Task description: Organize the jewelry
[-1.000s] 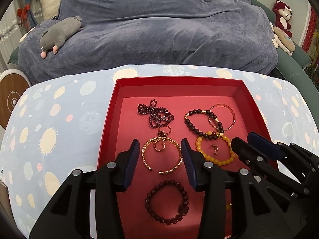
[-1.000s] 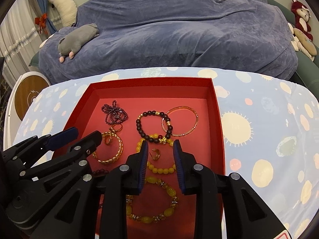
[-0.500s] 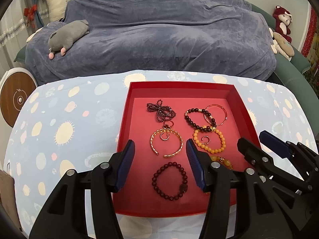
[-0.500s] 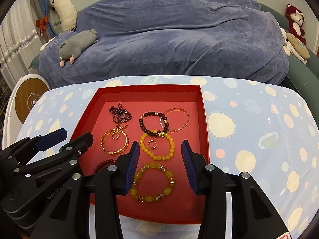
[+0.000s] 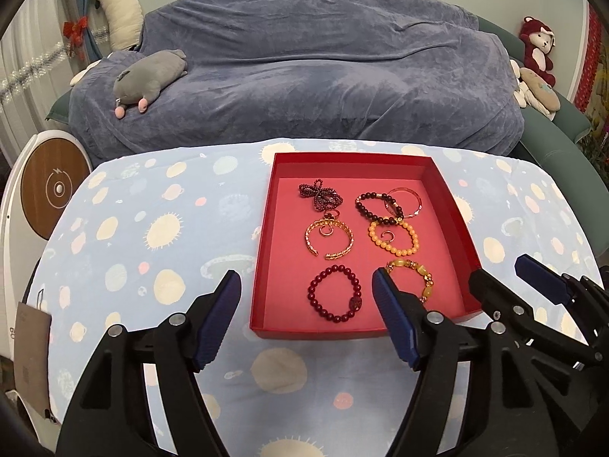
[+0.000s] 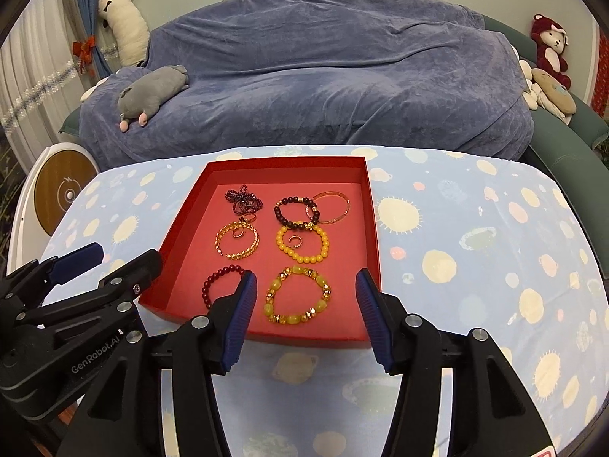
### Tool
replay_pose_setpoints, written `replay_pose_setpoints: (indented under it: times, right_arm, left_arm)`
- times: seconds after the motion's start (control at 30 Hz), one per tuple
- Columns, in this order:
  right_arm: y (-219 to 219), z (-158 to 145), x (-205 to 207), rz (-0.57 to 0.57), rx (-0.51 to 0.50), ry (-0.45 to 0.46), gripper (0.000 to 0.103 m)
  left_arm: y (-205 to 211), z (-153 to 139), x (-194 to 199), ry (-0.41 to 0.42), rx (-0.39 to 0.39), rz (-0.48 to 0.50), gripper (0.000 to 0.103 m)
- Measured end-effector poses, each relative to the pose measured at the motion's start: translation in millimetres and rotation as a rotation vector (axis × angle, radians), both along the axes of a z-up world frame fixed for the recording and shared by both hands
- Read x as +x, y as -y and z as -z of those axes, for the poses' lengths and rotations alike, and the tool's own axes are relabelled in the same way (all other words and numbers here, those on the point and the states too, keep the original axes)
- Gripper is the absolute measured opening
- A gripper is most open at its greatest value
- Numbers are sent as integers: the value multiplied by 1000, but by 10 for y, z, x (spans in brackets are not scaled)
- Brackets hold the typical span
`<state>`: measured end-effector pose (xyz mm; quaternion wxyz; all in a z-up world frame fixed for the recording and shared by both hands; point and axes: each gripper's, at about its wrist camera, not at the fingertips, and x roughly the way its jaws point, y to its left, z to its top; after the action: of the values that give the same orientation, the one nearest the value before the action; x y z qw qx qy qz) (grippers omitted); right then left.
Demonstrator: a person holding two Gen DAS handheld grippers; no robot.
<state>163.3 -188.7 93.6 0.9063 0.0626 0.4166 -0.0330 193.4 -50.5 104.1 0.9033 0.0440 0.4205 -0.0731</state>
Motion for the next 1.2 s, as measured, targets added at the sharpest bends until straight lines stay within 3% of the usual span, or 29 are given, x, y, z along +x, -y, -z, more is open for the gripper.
replay_pose_setpoints:
  times: [0.43, 0.53, 0.73, 1.07, 1.13, 1.2]
  right_arm:
    - [-26, 9, -689, 49, -15, -4, 76]
    - [-32, 46, -833, 57, -23, -6, 77]
    - [-36, 92, -1019, 76, -26, -23, 83]
    - [-89, 106, -1206, 78, -23, -25, 86]
    - [-96, 112, -1229, 82, -29, -19, 97]
    - [-101, 123, -1241, 82, -34, -12, 97]
  left_arm:
    - [-207, -19, -657, 8, 20, -36, 89]
    - [-229, 9, -785, 7, 26, -27, 91]
    - [-265, 61, -970, -6, 28, -30, 92]
    - [-310, 109, -1180, -5, 43, -43, 93]
    - [-336, 121, -1190, -7, 44, -58, 93]
    - [-351, 143, -1191, -13, 40, -65, 96]
